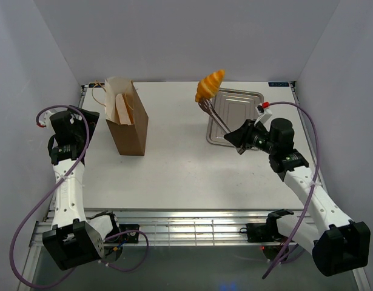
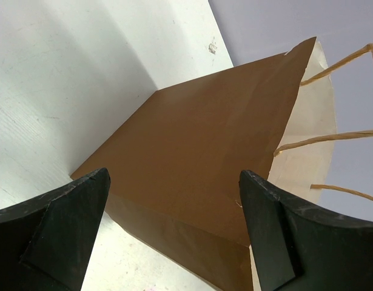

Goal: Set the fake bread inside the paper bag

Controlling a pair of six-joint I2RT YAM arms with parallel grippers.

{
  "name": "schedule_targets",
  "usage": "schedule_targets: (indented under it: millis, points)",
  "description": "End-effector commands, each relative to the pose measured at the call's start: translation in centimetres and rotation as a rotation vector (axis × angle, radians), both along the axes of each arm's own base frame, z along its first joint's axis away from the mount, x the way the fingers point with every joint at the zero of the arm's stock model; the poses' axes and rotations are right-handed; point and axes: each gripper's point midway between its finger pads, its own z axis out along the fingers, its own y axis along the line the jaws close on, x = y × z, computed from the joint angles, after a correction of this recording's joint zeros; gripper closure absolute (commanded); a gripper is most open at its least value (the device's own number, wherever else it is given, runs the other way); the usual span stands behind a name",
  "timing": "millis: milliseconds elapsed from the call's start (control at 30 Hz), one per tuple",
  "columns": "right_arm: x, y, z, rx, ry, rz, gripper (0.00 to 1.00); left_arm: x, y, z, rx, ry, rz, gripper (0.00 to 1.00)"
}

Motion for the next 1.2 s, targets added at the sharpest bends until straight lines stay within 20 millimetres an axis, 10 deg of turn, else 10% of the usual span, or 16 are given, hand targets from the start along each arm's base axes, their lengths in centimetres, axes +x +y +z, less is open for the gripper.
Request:
schedule_targets:
  millis: [0, 267, 767, 1167]
  points:
    - [-1.3, 2.4, 5.4, -0.004, -0.162, 0.117, 0.92, -0.7, 0.1, 1.2, 0.042, -0.028, 0.001, 0.02]
    - [-3.9, 7.9, 10.3, -0.05, -0.269, 0.252, 0.92, -1.4, -0.1, 0.5, 0.044, -0.018, -0.007, 0.02]
    - [-9.2, 17.9, 13.4, -0.169, -0.388, 0.426, 0.92, -1.8, -0.3, 0.1, 0.046, -0.013, -0.014, 0.02]
    - [-7.3, 21.8, 14.4, -0.284, -0.427, 0.361, 0.92, -2.4, -0.6, -0.4, 0.043, -0.003, -0.021, 0.02]
